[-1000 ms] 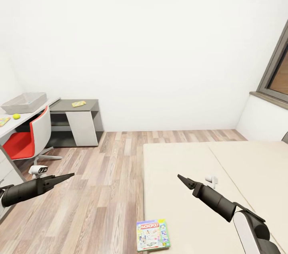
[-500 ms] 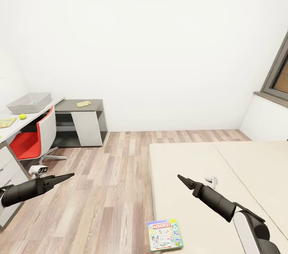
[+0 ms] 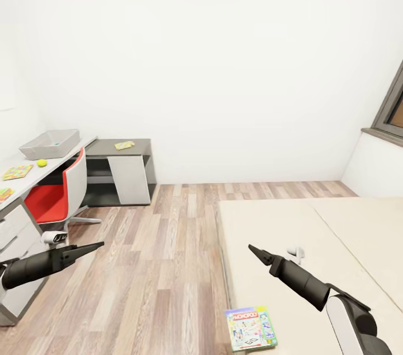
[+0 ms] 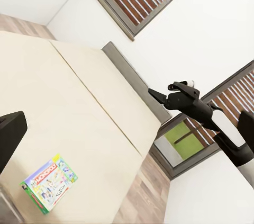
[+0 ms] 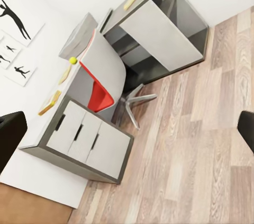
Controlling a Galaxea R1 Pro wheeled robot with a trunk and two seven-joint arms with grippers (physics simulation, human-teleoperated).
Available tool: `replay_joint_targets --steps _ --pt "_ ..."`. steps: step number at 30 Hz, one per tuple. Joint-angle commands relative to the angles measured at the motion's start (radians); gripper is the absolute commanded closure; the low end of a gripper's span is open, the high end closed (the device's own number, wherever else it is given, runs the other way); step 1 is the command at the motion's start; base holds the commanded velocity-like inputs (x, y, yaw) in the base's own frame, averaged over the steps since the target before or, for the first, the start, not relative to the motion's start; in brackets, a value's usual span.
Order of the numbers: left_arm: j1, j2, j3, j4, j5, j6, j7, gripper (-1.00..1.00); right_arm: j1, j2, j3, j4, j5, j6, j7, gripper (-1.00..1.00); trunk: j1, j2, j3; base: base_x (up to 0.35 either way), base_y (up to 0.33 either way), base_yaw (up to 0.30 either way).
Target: Put all the toys in the child's room - the three board games (two on the bed and one on the table), the two jigsaw puzzles on the table, and the tennis ball on the table - inside the toy box on the table in the child's room.
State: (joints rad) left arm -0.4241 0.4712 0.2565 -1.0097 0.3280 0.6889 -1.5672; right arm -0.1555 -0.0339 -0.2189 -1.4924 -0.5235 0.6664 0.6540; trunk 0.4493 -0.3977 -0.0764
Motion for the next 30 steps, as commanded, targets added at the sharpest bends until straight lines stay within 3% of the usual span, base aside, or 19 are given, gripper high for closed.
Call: replay_joint_targets --steps 1,30 --pt "-0.001 0.000 0.000 0.000 0.000 0.011 -0.004 -1.00 -0.001 0.000 -0.001 0.000 -0.004 0.007 0.001 -1.00 0.001 -0.002 -0.002 0.000 0.243 0.000" --pt "-0.001 0.001 0.000 0.000 0.000 0.011 -0.004 -1.00 -0.001 0.000 -0.002 0.001 -0.005 0.007 0.001 -1.00 0.001 -0.002 -0.002 0.000 0.234 -0.016"
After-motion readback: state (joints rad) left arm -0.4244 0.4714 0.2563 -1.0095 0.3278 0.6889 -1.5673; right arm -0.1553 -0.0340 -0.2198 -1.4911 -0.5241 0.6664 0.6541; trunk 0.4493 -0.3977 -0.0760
